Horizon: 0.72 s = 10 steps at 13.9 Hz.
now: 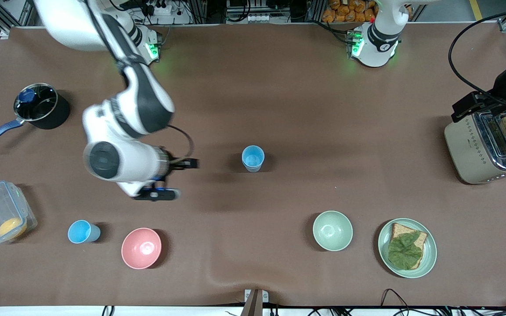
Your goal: Stack blue cups with both arms
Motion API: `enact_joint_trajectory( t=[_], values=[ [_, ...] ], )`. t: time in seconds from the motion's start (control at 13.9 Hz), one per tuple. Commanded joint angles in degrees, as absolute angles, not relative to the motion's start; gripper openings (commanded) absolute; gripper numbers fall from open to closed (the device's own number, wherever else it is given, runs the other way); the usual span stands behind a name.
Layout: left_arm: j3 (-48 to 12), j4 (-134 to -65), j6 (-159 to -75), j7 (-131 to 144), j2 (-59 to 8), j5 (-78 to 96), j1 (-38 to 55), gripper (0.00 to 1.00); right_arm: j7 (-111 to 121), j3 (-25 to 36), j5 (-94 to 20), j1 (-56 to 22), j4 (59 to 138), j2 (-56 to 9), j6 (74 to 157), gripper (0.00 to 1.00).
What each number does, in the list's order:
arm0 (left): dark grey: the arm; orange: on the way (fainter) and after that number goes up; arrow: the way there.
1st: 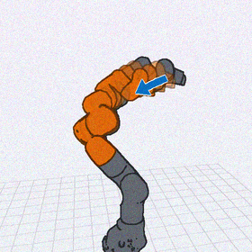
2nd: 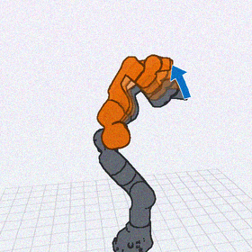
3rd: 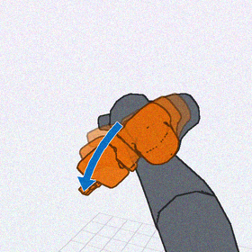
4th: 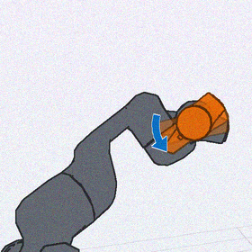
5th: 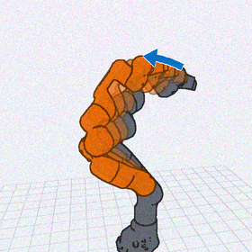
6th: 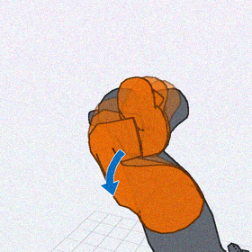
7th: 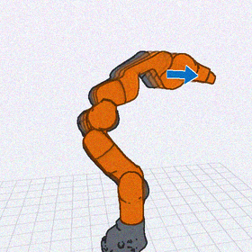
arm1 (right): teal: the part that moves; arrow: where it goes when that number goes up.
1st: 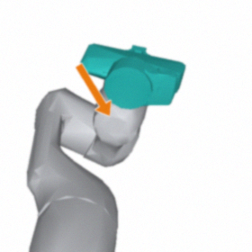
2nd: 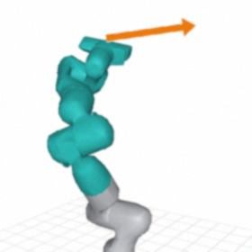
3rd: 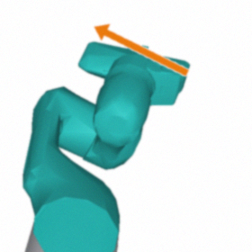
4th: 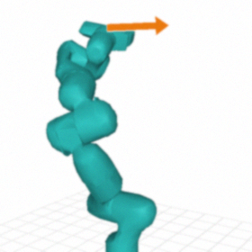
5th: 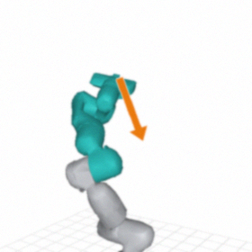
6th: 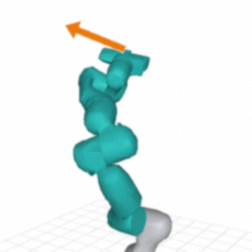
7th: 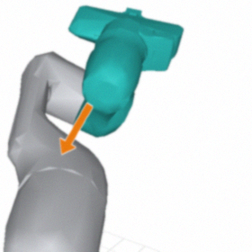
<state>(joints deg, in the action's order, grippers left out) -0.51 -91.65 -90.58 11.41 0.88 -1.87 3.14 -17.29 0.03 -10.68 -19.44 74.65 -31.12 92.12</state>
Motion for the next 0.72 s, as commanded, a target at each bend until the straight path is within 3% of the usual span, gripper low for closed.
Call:
enact_joint_trajectory(
  t=[0.0,0.36,0.65],
  values=[
    [-0.35,-90.70,-89.30,10.28,0.79,-1.41,3.87,1.00,-10.23,-0.97,-8.00,-13.91,79.79,-22.79,87.21,1.00],
    [-0.44,-91.14,-89.21,9.93,0.88,-1.23,3.52,1.00,-4.57,-1.23,0.35,-5.82,90.34,-7.58,86.22,1.00],
    [-0.44,-91.05,-89.21,10.02,0.97,-1.23,3.52,1.00,2.01,-0.79,-0.70,0.34,91.32,-3.70,84.82,1.00]
  ],
)
